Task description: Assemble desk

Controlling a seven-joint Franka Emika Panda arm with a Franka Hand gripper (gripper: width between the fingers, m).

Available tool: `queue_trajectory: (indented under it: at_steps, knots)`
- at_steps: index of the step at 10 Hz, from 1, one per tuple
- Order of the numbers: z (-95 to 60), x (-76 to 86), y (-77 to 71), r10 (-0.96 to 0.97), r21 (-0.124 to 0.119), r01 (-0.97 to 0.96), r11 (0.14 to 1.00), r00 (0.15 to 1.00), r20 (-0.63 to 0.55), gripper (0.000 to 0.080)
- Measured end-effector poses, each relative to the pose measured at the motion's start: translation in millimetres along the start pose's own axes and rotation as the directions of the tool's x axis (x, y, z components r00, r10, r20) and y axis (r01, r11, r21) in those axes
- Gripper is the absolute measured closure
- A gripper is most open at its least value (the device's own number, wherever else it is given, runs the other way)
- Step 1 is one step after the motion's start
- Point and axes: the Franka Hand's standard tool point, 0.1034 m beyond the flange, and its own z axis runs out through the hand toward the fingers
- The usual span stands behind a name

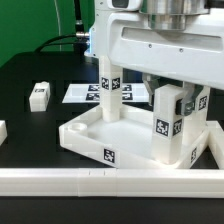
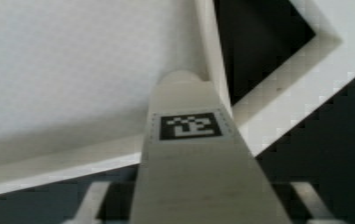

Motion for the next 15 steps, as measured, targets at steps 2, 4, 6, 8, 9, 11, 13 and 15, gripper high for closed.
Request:
queue_trajectory:
  at_steps: [2, 4, 6, 8, 9, 11, 13, 15]
  knots:
    - [-0.3, 7.2, 6.6, 0.109, -0.014, -0.109, 0.994, 0.994, -0.014, 0.0506]
    - [0.8, 6.2, 5.7, 0.107, -0.013, -0.107, 0.994, 0.994, -0.014, 0.0409]
    - [0.5, 6.3, 5.7, 0.103, -0.013, -0.103, 0.995, 0.995, -0.014, 0.0176]
    - [-20.7, 7.1, 14.9, 0.006, 0.012, -0.006, 1.000, 1.000, -0.004, 0.0155]
    - [-35.6, 9.6, 33.5, -0.025, 0.022, 0.025, 0.999, 1.000, 0.005, 0.0155]
    - [-50.7, 31.7, 71.6, -0.115, 0.023, 0.115, 0.993, 0.993, 0.000, 0.0151]
    - [-46.0, 40.7, 86.4, -0.124, 0.007, 0.124, 0.992, 0.992, -0.001, 0.0151]
    - [-45.5, 40.2, 86.2, -0.126, 0.006, 0.126, 0.992, 0.992, -0.001, 0.0151]
